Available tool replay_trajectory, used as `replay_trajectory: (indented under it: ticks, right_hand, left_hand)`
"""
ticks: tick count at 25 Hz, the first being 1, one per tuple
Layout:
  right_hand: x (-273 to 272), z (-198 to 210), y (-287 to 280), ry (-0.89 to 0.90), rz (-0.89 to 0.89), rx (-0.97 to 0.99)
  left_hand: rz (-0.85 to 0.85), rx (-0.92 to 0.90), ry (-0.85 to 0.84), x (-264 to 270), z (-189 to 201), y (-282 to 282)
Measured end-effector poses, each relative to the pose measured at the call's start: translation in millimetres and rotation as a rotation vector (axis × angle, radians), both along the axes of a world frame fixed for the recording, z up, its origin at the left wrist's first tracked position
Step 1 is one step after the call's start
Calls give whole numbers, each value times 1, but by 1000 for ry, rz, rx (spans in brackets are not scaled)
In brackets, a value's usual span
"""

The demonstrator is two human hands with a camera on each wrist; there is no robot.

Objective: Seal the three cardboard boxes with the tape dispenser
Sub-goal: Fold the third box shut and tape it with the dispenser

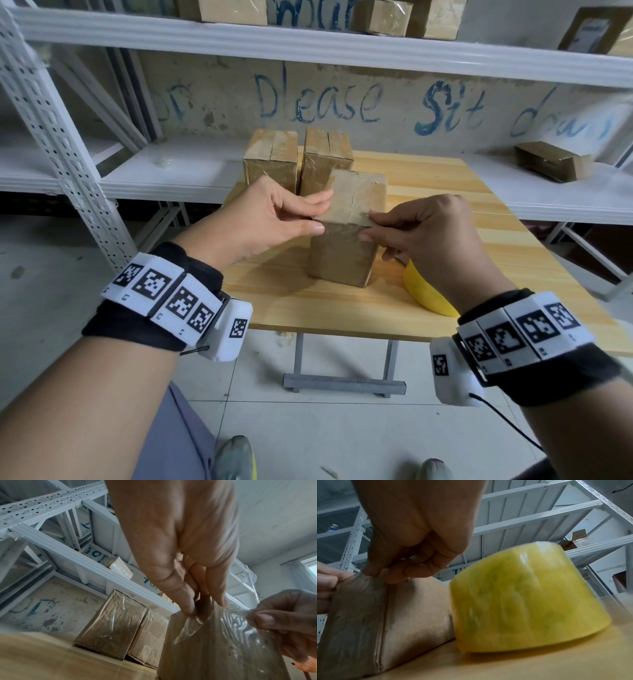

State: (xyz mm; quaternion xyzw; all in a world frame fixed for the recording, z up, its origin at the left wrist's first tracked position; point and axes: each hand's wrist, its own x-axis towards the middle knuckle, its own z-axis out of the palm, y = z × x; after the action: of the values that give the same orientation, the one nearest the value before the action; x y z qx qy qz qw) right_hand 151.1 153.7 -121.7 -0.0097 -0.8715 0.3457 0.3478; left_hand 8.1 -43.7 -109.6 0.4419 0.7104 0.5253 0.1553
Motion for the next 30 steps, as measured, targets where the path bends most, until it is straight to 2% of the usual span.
replay_trajectory:
  ticks: [9,12,15,17,21,25,30]
  right_hand:
    - [-3,-2,-12,47,-84,28]
    - [1,0,-8,-30,9,0]
    - [8,2,0,-146,92,-163]
    - [9,2,1,-151,88,-209]
    - [5,2,-4,-117,28,-141]
    - [4,2,-6,-92,4,-129]
    - [4,1,-8,-95,-31,-122]
  left_hand:
    - [70,74,-16,2,-7,4]
    - [8,62,-49,0,-8,-2]
    - [-27,83,-99,-2,-8,-5]
    - [-2,102,-73,0,-8,-3]
    - [53,69,-1,2,-7,1]
    - [56,52,-1,5,-7,1]
    - [115,14,88,12,-3,5]
